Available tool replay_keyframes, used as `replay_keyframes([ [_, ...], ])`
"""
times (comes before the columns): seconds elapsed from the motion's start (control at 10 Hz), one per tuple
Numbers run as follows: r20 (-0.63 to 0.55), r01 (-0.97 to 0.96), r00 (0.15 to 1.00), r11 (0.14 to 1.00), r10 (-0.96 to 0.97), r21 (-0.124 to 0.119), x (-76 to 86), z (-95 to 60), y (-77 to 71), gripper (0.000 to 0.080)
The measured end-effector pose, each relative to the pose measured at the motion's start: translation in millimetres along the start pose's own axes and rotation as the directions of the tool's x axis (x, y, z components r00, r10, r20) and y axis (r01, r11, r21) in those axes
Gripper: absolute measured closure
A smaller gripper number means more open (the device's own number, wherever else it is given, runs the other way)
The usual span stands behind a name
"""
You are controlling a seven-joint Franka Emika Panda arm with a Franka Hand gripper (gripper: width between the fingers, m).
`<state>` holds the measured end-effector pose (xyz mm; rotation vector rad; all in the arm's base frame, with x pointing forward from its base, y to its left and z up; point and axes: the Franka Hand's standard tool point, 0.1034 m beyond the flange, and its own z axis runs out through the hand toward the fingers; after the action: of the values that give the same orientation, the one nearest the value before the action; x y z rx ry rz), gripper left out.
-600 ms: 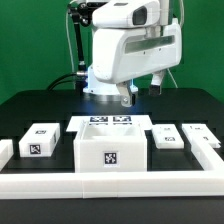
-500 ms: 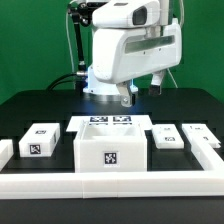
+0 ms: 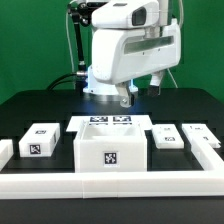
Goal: Assemble cabinet
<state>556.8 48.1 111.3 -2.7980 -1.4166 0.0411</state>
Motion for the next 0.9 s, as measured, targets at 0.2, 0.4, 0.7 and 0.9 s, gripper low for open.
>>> replay_keyframes([
  [0.2, -0.001, 0.042, 0.999, 0.999, -0.042, -0.001, -32.5, 17.6, -32.0, 0.0150],
  [0.4, -0.018, 0.239, 0.971, 0.970, -0.240, -0.046, -41.1, 19.5, -39.3, 0.0150],
  [0.7, -0.006, 0.395, 0.918, 0.918, -0.396, -0.042, -42.3, 22.3, -39.0, 0.0150],
  [0.9, 0.023, 0.574, 0.819, 0.818, -0.574, -0.029, -44.7, 35.0, -40.8, 0.0150],
])
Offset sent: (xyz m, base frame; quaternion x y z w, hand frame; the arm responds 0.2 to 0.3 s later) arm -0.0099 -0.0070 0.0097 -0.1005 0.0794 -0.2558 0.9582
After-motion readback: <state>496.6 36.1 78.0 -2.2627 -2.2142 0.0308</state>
